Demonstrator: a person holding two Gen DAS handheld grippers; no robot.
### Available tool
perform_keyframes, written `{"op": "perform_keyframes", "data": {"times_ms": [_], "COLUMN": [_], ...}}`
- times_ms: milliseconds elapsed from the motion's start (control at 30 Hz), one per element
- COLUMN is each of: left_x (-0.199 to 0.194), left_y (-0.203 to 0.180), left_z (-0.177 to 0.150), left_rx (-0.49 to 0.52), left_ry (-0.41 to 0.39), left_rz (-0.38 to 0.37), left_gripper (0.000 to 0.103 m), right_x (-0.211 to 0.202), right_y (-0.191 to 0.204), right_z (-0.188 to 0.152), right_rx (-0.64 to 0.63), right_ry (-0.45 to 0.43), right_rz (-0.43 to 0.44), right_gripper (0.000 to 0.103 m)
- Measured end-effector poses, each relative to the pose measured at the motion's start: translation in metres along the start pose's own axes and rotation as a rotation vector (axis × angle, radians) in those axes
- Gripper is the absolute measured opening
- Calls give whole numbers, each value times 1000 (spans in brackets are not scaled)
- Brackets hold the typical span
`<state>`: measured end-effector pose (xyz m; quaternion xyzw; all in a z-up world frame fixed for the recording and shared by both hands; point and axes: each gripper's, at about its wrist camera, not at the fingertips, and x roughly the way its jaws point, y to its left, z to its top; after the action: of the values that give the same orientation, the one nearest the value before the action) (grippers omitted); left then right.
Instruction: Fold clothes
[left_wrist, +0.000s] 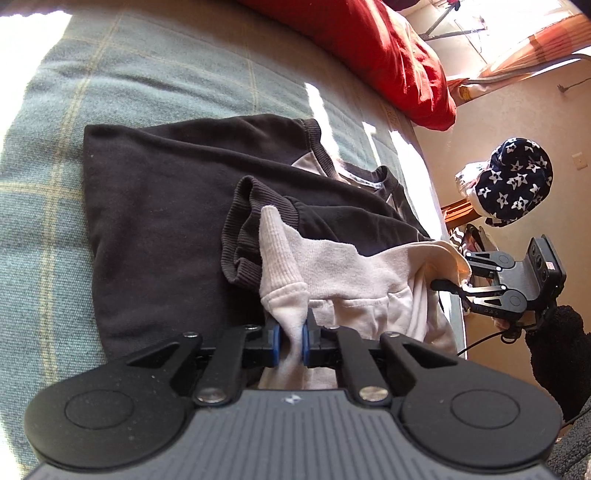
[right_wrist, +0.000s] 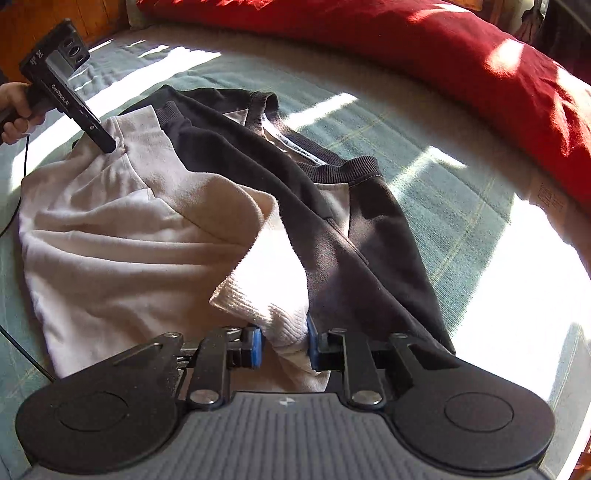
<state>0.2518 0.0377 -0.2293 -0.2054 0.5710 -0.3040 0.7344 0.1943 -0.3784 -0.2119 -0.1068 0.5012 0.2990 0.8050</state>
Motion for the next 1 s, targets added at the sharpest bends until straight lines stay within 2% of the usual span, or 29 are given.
{"op": "perform_keyframes", "data": {"times_ms": [33, 167, 267, 333, 433, 500, 600, 733, 800, 1000], "left_x": [-5, -15, -7, 2, 15, 18, 21, 14, 9, -30], "left_y": [-5, -21, -17, -13, -5, -3, -2, -10, -14, -36], "left_z": [0, 5, 10, 12, 15, 15, 15, 12, 11, 14], "left_rx": [12, 63, 77, 91, 126, 146, 168, 159, 151, 146], "left_ry": [-19, -61, -32, -6, 55, 74, 93, 56, 34, -111], "left_rz": [9, 17, -6, 8, -8, -15, -18, 27, 47, 71], "left_gripper": [5, 5, 5, 6, 11, 18, 15, 6, 4, 3], "right_x": [-5, -13, -10, -3, 8, 10, 12, 15, 14, -12], "right_y": [-3, -4, -4, -2, -1, -4, -11, -19, -19, -15], "right_z": [-1, -5, -8, -11, -12, -14, -15, -13, -11, -4], "right_rx": [49, 112, 123, 102, 86, 91, 123, 177, 185, 227], "right_ry": [-18, -52, -59, -57, -50, -58, -71, -43, -31, -79], "right_rz": [26, 31, 35, 56, 79, 90, 100, 70, 44, 1], "right_gripper": [25, 25, 29, 30, 31, 33, 36, 35, 22, 17]}}
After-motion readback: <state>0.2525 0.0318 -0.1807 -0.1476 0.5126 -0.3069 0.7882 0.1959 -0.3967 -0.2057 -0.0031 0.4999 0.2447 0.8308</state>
